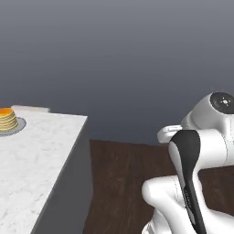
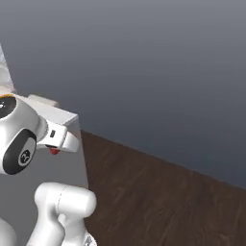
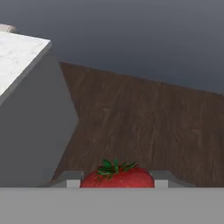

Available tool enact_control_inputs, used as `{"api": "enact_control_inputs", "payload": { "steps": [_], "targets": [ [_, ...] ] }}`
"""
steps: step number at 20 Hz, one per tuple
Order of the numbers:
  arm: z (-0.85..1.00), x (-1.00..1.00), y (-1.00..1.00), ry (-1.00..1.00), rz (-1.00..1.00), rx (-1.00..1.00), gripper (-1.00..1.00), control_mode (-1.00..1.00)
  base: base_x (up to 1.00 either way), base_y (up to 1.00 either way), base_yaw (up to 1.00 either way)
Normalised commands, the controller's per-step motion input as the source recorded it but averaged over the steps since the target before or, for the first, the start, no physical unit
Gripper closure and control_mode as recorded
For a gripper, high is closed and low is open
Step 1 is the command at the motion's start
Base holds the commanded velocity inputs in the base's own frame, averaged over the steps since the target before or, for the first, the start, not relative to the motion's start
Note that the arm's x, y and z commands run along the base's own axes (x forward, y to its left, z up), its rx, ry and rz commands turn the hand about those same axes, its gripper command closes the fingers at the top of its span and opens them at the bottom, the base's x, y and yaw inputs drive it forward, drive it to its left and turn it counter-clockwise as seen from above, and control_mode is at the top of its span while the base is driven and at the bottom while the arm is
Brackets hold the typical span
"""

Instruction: Take the strawberry from the fridge and place it on top of the pancake, located on the dining counter.

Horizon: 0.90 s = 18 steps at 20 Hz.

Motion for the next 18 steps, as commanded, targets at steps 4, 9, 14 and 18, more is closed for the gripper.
{"api": "enact_control_inputs", "payload": {
  "steps": [4,9,14,18],
  "targets": [
    [0.0,0.0,0.0,0.0,0.0,0.0,1.0,1.0,1.0,-0.32,0.56],
    [0.0,0.0,0.0,0.0,0.0,0.0,1.0,1.0,0.65,-0.6,0.33],
    [0.0,0.0,0.0,0.0,0.0,0.0,1.0,1.0,0.78,-0.8,0.45],
    [0.0,0.0,0.0,0.0,0.0,0.0,1.0,1.0,0.52,-0.79,0.65]
  ]
}}
